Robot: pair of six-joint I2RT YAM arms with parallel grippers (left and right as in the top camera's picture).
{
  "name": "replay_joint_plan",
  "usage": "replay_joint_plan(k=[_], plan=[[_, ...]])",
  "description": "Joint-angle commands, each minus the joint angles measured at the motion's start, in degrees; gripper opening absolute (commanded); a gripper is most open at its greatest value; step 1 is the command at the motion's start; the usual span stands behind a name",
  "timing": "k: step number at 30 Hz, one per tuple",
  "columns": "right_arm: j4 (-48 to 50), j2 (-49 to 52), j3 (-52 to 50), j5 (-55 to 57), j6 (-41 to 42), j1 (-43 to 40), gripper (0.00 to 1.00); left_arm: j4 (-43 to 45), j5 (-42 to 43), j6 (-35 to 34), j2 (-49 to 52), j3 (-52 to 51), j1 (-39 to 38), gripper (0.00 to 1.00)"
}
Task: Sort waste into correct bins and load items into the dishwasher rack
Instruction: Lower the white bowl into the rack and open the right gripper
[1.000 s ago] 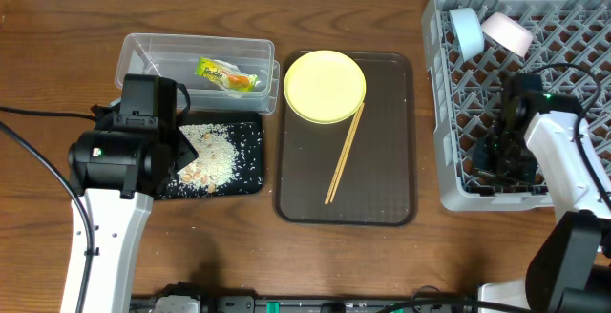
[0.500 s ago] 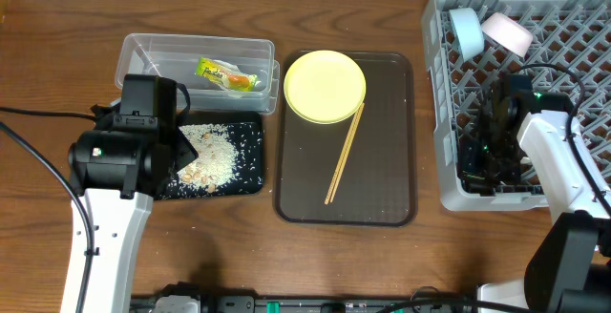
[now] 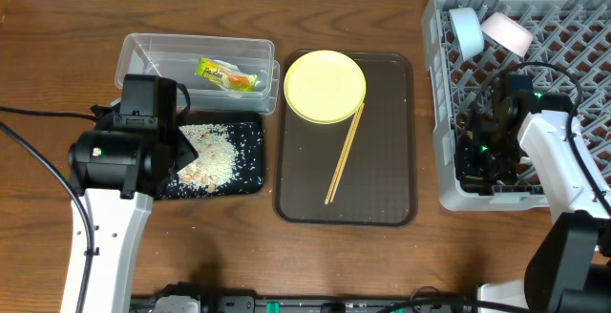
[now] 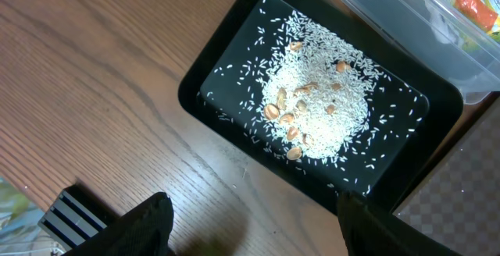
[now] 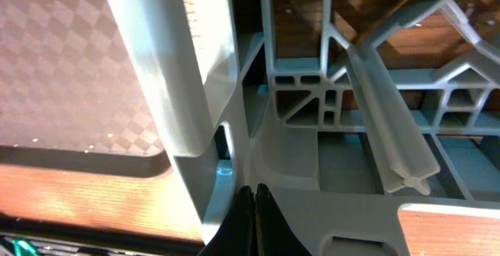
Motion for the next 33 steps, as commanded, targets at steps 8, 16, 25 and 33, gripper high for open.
replay_joint_plan(k=[8,16,25,33], plan=[[-0.6,0.2,-0.3,-6.7,-2.5,0.4,0.01,-0.1,-0.7,0.1,0.0,0.3,0.2,0.71],[-2.5,0.2,-0.3,-6.2,-2.4,0.4,0.01,-0.1,-0.7,0.1,0.0,0.3,0.2,0.71],[-4.5,0.2,-0.3,-1.6,1.8,0.4,0.01,-0.1,-0.7,0.1,0.0,0.3,0.2,0.71],[-2.8,0.2,-0.2,-1.6,2.5,0.4,0.04,-0.1,-0.7,0.1,0.0,0.3,0.2,0.70]])
